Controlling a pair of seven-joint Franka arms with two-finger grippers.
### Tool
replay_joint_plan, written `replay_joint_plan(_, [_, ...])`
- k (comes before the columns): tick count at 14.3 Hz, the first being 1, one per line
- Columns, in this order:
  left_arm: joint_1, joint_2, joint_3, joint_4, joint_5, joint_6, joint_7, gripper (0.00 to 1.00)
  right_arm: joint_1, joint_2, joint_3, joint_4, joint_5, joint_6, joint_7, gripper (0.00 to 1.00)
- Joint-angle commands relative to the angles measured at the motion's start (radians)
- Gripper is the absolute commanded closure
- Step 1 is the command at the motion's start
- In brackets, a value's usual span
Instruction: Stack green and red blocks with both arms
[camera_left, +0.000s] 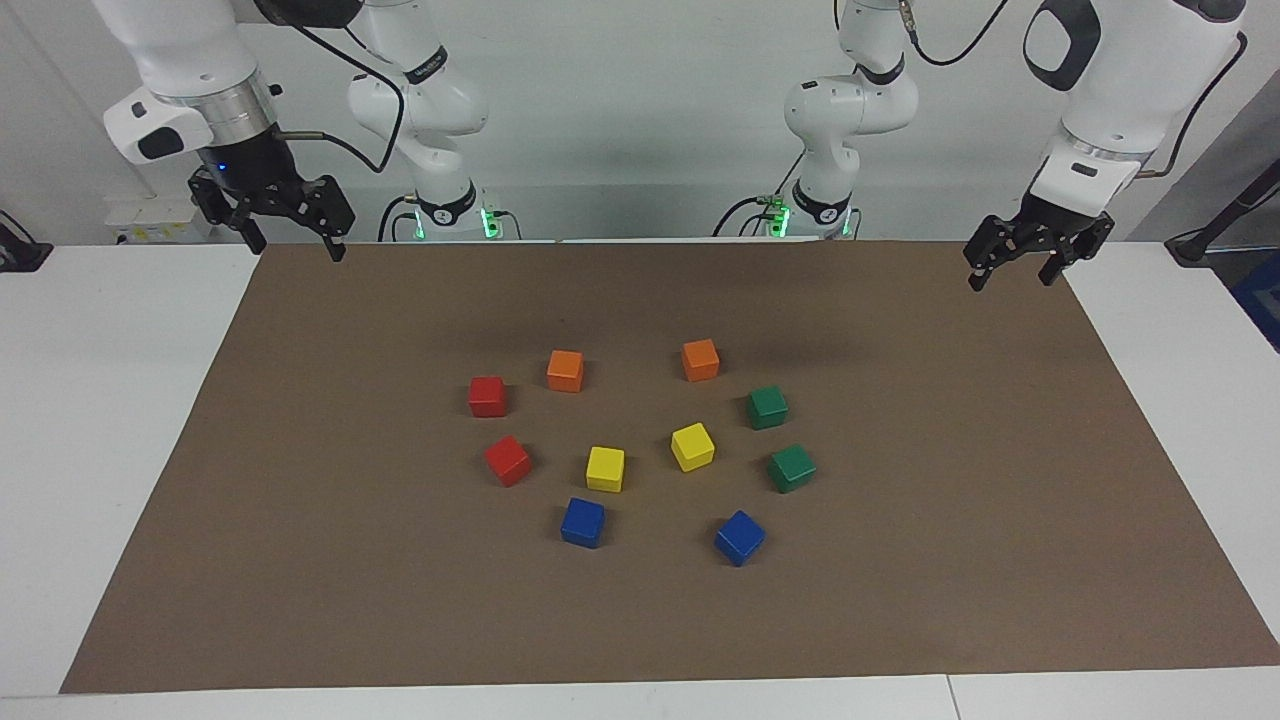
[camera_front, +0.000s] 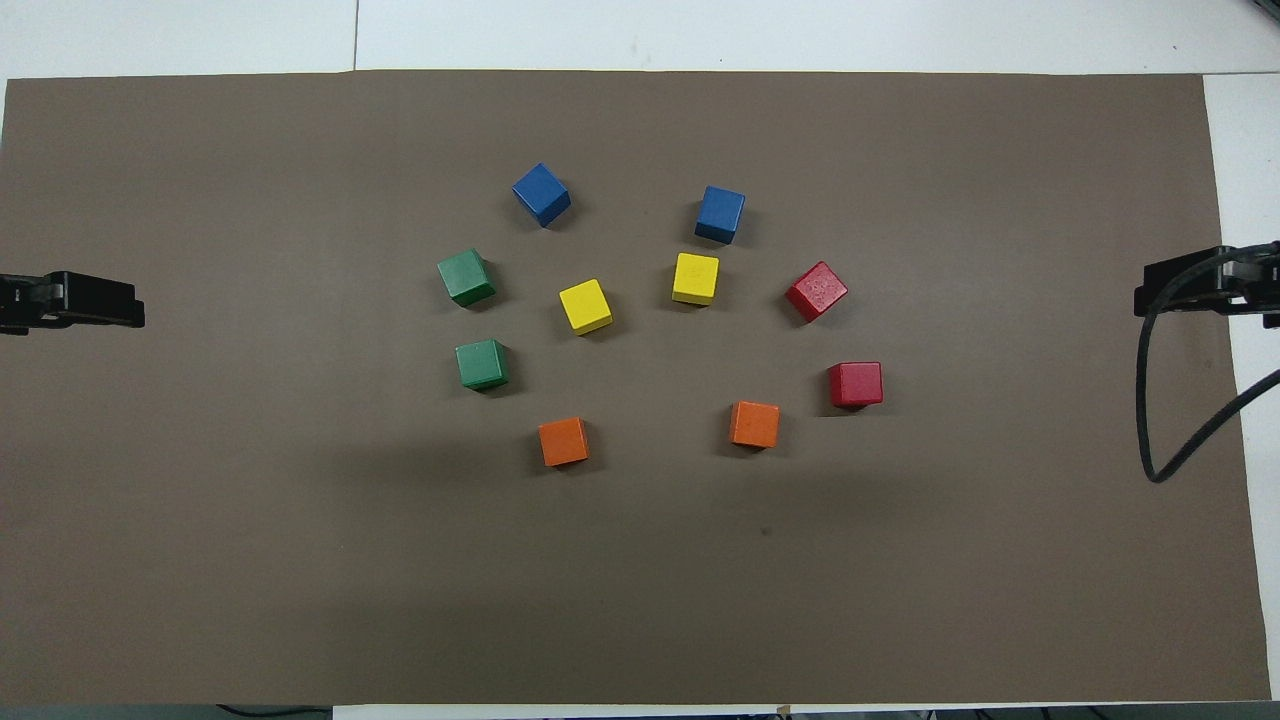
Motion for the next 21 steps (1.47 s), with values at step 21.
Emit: replay_joint_plan(21, [-0.049,-0.039,-0.005,-0.058,0.008,0.011,-0.168,0.0,-0.008,-0.036,0.008,-0.046,-0.004,0.007,-0.019,0.0])
